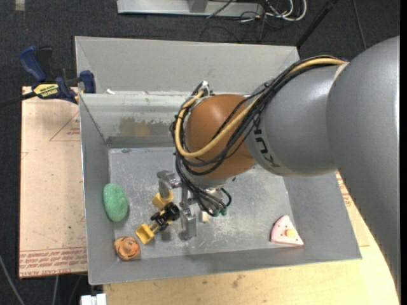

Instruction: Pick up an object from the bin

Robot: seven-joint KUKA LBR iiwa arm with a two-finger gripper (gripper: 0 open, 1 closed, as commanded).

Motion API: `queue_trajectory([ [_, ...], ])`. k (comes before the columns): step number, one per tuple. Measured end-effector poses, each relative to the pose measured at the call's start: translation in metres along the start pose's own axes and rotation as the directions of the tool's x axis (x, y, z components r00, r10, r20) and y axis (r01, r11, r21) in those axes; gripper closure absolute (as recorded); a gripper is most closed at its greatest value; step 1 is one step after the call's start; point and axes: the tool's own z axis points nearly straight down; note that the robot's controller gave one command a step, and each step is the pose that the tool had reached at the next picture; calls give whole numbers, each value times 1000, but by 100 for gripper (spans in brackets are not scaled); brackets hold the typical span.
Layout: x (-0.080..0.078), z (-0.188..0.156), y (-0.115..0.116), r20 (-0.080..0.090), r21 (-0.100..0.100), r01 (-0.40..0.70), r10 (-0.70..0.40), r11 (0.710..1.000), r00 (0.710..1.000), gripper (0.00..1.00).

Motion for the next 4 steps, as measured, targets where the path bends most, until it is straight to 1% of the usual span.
queue_trajectory([
  [1,-20,32,11,16,5,133,-133,991,991,0],
  [2,-9,30,4,8,-2,56,-56,998,998,0],
  [3,2,35,28,36,0,41,-41,999,999,100],
  [4,2,35,27,36,0,40,-40,999,999,100],
])
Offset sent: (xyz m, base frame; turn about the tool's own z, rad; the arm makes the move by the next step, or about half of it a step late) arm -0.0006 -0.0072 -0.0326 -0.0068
